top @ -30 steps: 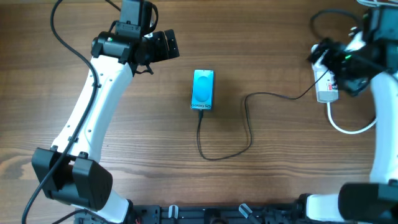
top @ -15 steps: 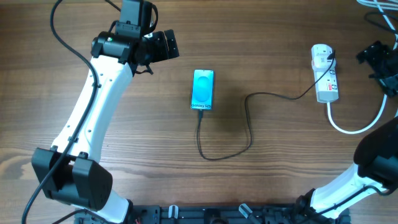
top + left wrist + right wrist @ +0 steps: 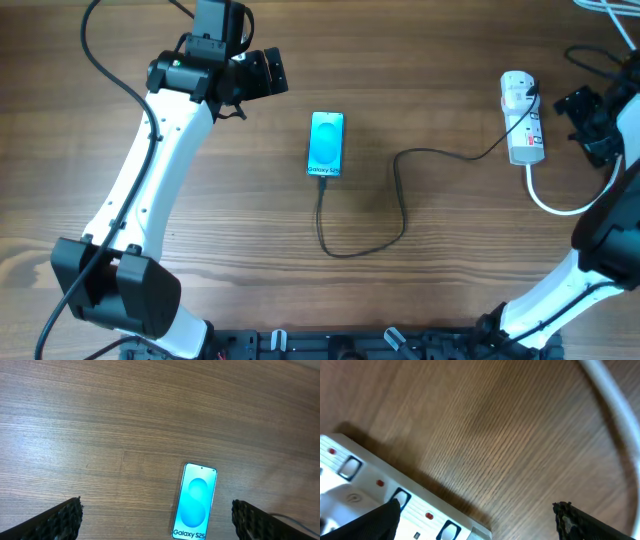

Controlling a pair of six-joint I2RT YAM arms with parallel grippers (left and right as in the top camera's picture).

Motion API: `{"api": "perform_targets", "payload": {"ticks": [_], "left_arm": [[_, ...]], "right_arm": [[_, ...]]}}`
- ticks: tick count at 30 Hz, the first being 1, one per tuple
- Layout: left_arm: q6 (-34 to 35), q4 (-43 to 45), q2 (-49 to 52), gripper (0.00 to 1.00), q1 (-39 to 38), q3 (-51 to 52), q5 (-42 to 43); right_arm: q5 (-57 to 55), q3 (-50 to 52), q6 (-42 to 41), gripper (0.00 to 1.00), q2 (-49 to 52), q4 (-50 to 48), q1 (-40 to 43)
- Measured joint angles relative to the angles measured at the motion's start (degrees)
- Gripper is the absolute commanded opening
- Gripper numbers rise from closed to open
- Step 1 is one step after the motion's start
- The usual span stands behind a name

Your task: Plug charger to phone and switch on socket

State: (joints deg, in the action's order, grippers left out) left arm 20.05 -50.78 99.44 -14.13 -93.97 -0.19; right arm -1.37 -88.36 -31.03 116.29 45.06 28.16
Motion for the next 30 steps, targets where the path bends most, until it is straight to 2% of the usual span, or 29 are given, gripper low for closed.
{"api": "perform_targets", "payload": {"ticks": [12, 30], "left_arm": [[0.0, 0.0, 0.0, 1.0, 0.0, 0.0, 0.0], [0.0, 0.0, 0.0, 1.0, 0.0, 0.0, 0.0]], "right_arm": [[0.9, 0.2, -0.2, 1.0, 5.3, -3.1, -3.0], [4.4, 0.2, 0.9, 1.0, 5.5, -3.7, -2.5]]}}
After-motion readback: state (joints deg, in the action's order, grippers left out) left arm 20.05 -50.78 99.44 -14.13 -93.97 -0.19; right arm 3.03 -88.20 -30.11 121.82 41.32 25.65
